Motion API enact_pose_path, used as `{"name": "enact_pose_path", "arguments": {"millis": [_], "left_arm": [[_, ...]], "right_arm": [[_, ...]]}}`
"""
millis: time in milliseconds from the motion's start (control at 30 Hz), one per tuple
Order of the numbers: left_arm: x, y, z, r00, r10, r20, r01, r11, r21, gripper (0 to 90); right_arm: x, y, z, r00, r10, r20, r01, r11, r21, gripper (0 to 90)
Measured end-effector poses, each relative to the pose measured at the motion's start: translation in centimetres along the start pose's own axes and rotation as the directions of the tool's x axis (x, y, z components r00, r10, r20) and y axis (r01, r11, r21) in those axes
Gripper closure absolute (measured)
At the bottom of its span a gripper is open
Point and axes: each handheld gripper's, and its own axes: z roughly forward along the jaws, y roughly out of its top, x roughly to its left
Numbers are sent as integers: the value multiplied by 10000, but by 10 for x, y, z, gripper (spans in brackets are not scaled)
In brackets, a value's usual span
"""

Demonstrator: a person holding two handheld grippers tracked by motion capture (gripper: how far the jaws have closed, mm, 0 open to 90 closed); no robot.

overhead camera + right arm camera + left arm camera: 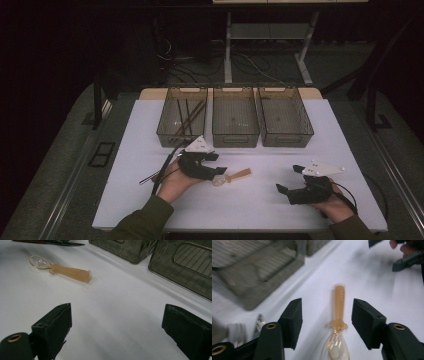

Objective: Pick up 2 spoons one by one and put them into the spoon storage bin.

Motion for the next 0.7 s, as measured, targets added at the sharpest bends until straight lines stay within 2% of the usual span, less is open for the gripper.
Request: {"name": "enact_pose_path", "arguments": {"millis": [100, 267, 433, 633, 700], "left_arm": [[-6, 0, 12, 9994, 301, 179, -306, 9991, 306, 457], [-13, -2, 24, 9963, 835, 192, -848, 9929, 830, 513], [-15, -3, 30, 9953, 956, 126, -964, 9911, 921, 534], [-13, 1, 39, 9946, 961, 401, -993, 9911, 891, 578], [-14, 1, 44, 9936, 1037, 446, -1077, 9890, 1016, 589]], "right_arm": [[1, 0, 0, 10000, -44, 2, 44, 10000, 22, 93], [0, 0, 0, 10000, -20, -20, 20, 10000, -4, 94], [0, 0, 0, 10000, -36, -16, 36, 10000, 1, 94], [1, 0, 0, 10000, -71, -10, 71, 10000, 42, 94], [1, 0, 0, 10000, -81, -9, 81, 10000, 30, 94]]}}
